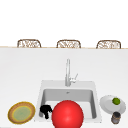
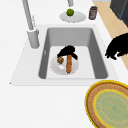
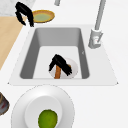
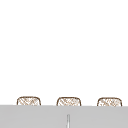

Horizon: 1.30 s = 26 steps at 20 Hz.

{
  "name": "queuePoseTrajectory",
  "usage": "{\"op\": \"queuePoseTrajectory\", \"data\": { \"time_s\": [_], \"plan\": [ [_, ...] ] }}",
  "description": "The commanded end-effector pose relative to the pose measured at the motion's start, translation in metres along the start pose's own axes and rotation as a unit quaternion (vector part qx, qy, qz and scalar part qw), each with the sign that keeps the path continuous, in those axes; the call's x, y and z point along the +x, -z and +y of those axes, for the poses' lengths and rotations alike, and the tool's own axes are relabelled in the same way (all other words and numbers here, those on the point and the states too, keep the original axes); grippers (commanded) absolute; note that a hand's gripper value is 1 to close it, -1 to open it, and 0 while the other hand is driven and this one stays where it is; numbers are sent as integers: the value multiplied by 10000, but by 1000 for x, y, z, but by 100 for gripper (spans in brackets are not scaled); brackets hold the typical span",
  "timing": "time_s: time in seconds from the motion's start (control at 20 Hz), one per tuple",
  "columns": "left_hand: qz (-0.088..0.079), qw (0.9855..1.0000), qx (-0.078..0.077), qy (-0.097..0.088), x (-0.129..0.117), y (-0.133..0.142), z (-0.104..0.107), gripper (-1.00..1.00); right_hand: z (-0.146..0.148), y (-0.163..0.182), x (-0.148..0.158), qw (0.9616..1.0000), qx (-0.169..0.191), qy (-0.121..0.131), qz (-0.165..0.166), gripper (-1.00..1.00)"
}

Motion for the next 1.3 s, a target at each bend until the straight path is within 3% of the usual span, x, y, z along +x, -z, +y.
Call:
{"op": "queuePoseTrajectory", "data": {
  "time_s": [0.0, 0.1, 0.25, 0.35, 0.55, 0.65, 1.05, 1.25],
  "plan": [
    [0, 10000, 0, 0, 0, 0, 0, 0, 6, 2, -2, 9993, 357, 65, -110, -100],
    [0, 10000, 0, 0, 0, 0, 0, 0, 8, -2, -9, 9998, 67, 183, 26, -100],
    [0, 10000, 0, 0, 0, 0, 0, 0, 28, -14, -15, 9997, 19, 244, 67, -100],
    [0, 10000, 0, 0, 0, 0, 0, 0, 32, -28, -17, 9992, -329, 212, -16, -100],
    [0, 10000, 0, 0, 0, 0, 0, 0, 32, -20, -4, 9999, 56, -95, -57, -100],
    [0, 10000, 0, 0, 0, 0, 0, 0, 29, -17, -1, 9994, 263, -208, 80, -100],
    [0, 10000, 0, 0, 0, 0, 0, 0, 16, -14, 8, 9929, 957, -510, 496, -100],
    [0, 10000, 0, 0, 0, 0, 0, 0, 12, -8, 13, 9878, 1187, -755, 672, -100]
  ]
}}
